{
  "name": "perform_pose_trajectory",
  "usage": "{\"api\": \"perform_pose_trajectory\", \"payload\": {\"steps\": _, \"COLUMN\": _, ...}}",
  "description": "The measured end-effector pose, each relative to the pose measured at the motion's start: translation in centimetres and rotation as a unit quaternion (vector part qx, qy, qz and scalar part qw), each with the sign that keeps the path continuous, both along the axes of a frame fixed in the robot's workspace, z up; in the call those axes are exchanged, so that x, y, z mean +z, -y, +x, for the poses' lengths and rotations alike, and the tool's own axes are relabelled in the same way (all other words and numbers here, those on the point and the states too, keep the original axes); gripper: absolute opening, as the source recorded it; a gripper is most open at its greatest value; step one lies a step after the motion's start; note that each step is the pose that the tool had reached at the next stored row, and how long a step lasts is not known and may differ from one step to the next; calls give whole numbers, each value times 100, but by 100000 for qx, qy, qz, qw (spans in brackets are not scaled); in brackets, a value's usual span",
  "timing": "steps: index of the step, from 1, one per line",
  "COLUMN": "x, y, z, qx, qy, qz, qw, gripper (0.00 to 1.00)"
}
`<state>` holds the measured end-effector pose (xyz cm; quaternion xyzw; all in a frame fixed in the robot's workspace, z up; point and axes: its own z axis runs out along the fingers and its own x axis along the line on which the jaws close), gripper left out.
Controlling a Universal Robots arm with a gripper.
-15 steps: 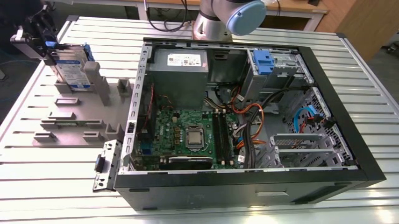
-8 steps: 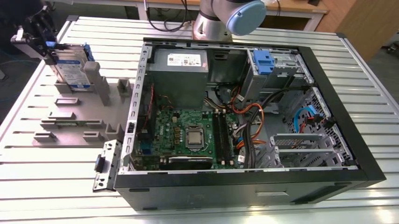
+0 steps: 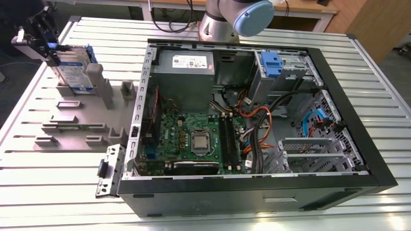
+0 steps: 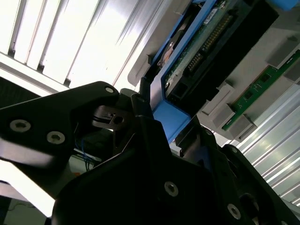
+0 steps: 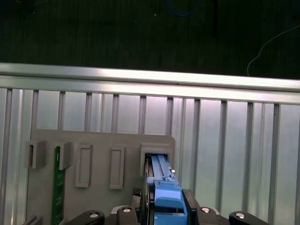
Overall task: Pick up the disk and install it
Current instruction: 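Pick up the disk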
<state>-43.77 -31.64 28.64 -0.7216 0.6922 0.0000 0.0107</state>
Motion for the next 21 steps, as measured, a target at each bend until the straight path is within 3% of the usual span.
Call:
{"api": "perform_pose_trajectory", "payload": {"steps": 6, "x": 2, "y": 0, "z": 0, "qx": -1, "qy": -7, "qz": -5, "qw": 100000, "gripper": 45}}
{"api": "perform_pose_trajectory", "payload": {"steps": 7, "x": 2, "y": 0, "z": 0, "qx": -2, "qy": -6, "qz": -2, "qw": 100000, "gripper": 38}}
{"api": "perform_pose_trajectory", "payload": {"steps": 21, "x": 6, "y": 0, "z": 0, "qx": -1, "qy": -1, "qz": 2, "qw": 100000, "gripper": 37}}
